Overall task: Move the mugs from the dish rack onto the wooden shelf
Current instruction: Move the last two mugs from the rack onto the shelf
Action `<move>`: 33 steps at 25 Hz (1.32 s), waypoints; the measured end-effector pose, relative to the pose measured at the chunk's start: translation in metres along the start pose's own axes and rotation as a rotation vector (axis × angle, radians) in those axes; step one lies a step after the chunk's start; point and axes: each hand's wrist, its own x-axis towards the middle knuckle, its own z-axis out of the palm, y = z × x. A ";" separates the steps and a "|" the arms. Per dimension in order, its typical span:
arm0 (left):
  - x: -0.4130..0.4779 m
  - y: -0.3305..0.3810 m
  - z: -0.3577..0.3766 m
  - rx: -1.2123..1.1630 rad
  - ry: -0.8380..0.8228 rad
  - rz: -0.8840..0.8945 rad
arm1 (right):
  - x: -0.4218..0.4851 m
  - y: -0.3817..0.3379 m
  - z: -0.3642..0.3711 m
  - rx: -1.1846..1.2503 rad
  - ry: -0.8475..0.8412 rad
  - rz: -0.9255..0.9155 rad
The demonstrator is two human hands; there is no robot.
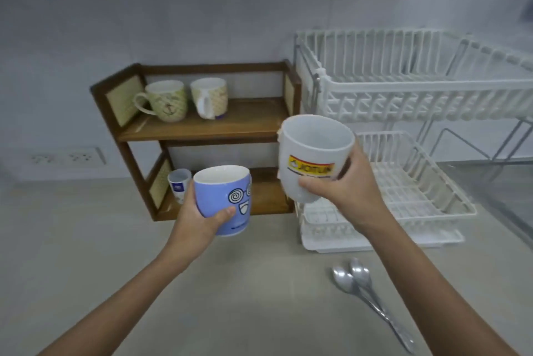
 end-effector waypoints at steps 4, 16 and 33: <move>0.019 -0.026 -0.029 0.021 0.131 -0.094 | 0.041 -0.003 0.084 -0.140 0.074 0.083; 0.066 -0.060 -0.032 0.128 0.157 -0.178 | 0.223 0.066 0.127 -0.521 0.325 0.234; 0.123 -0.096 0.039 0.265 0.056 -0.237 | -0.076 0.181 0.111 -0.793 -0.071 0.177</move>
